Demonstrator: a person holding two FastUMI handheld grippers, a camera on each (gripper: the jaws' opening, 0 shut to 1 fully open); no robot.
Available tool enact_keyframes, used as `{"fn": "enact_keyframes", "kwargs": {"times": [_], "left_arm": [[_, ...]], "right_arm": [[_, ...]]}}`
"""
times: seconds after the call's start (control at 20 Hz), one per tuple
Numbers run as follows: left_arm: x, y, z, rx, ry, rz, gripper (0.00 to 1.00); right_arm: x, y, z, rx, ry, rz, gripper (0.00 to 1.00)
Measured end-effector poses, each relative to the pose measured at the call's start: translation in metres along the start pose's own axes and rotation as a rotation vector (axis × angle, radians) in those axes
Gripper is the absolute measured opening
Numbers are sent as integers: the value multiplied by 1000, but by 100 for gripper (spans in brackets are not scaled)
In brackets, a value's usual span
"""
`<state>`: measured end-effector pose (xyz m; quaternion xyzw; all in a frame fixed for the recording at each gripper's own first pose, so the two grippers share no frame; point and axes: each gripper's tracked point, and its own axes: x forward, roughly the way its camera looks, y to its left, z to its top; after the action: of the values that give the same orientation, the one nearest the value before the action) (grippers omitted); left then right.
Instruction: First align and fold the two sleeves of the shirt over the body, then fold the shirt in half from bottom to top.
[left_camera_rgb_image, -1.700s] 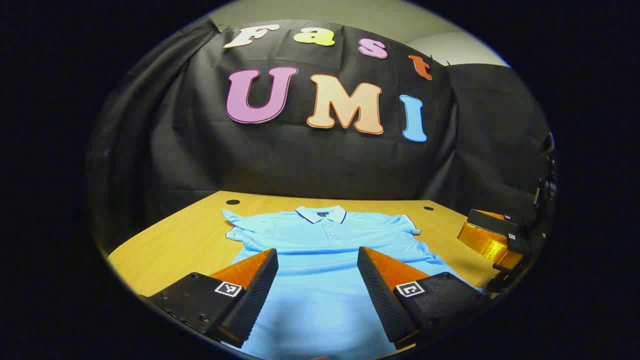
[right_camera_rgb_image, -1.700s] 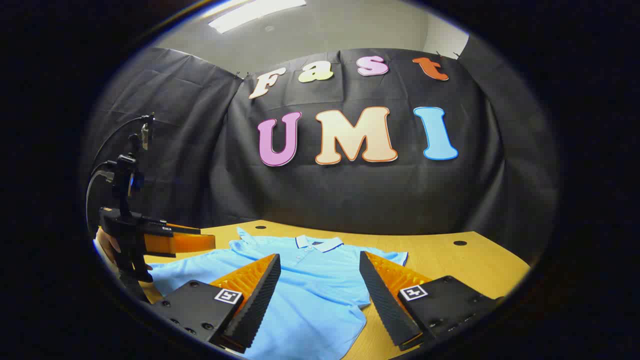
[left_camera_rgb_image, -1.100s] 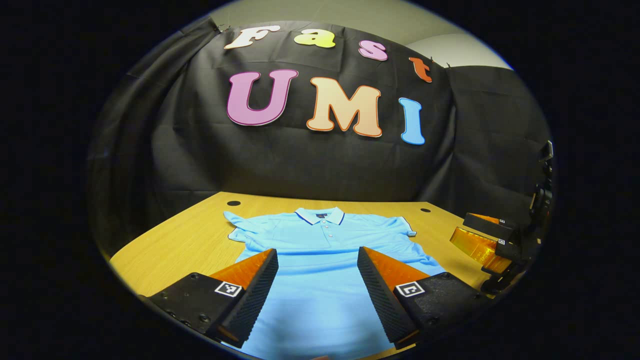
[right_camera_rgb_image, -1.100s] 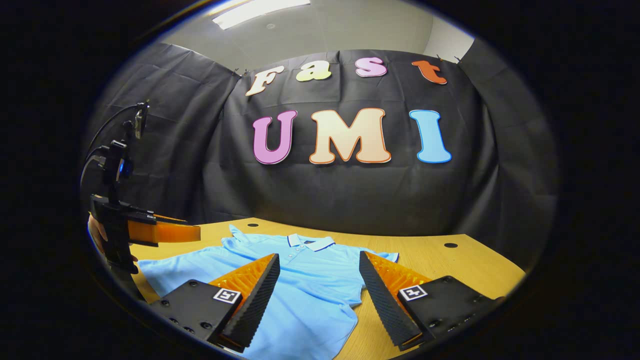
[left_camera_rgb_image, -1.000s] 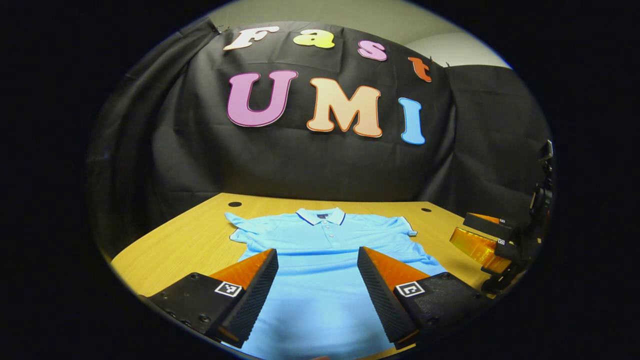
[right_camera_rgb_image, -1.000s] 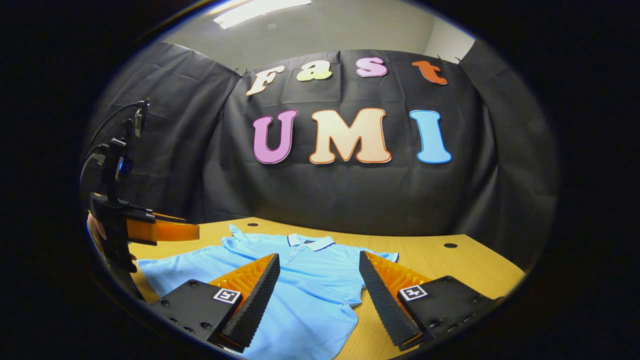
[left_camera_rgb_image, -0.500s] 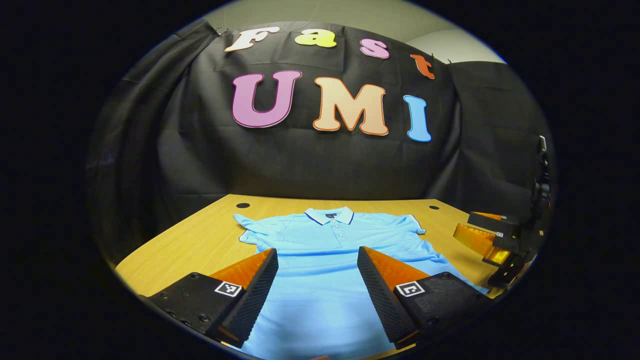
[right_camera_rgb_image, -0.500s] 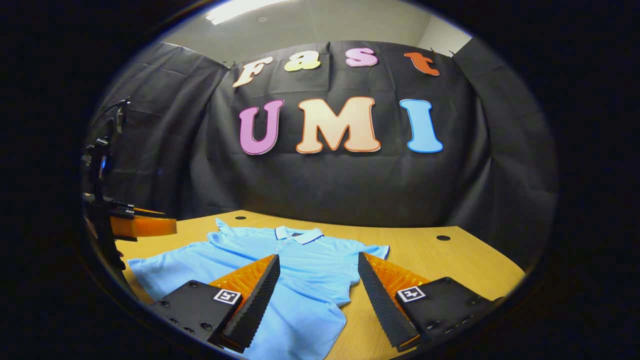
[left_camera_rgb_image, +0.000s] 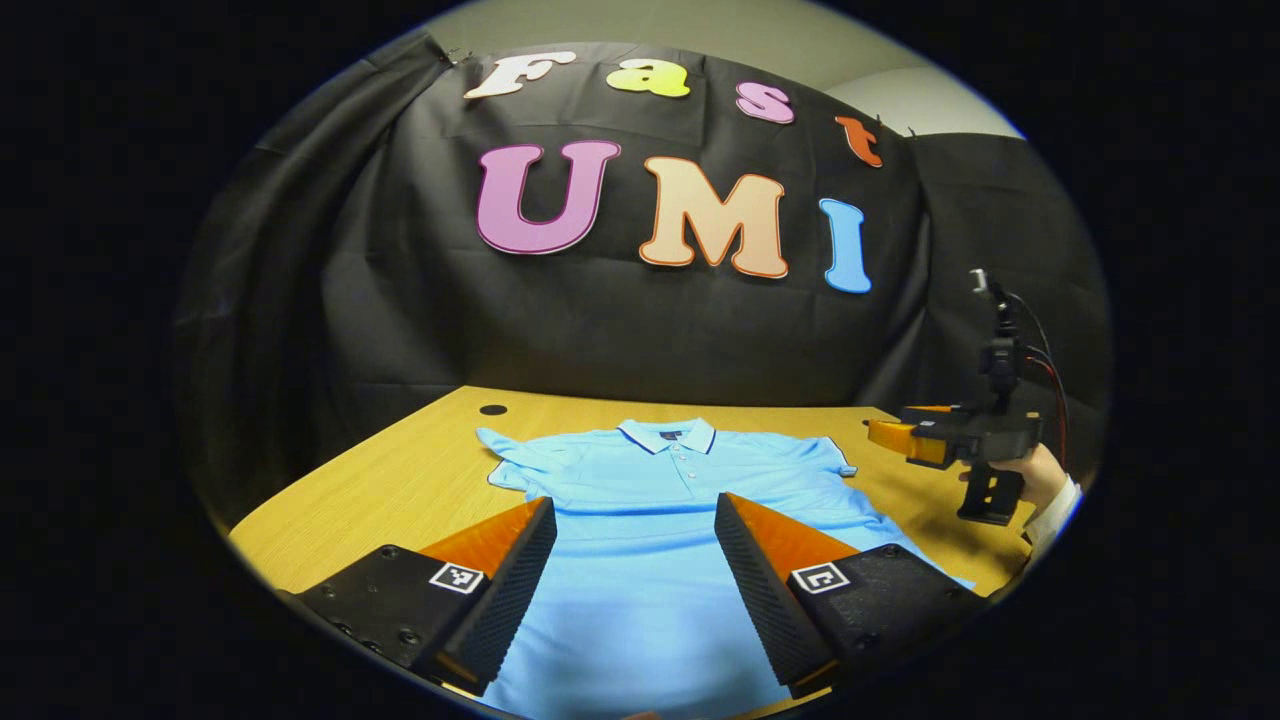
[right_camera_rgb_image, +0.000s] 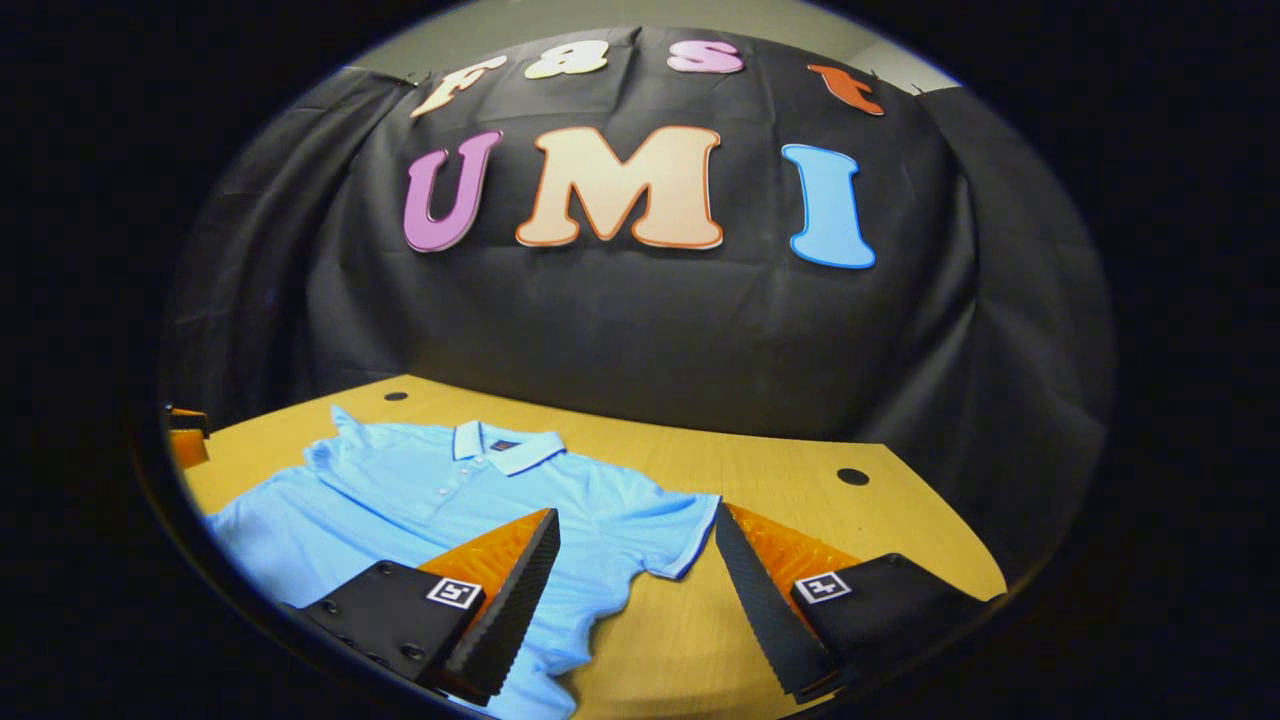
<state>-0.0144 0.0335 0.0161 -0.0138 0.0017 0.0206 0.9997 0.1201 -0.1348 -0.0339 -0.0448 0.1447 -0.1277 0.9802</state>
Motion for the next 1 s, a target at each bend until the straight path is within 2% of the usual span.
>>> {"fn": "enact_keyframes", "kwargs": {"times": [0.15,0.3,0.55,0.75,0.9,1.0], "left_arm": [[1,4,-1,-10,4,6,95],[2,6,0,-14,5,7,95],[4,13,-3,-39,14,19,95],[4,21,-1,-27,12,39,93],[5,19,-7,-30,28,27,93],[7,18,-11,-36,39,20,93]], "right_arm": [[38,-15,-8,-13,81,-23,97],[70,-14,-26,34,202,17,99],[111,-30,-63,115,370,2,99],[129,-40,-79,247,413,-34,98],[135,-40,-83,288,417,-36,95],[136,-40,-88,291,423,-38,98]]}}
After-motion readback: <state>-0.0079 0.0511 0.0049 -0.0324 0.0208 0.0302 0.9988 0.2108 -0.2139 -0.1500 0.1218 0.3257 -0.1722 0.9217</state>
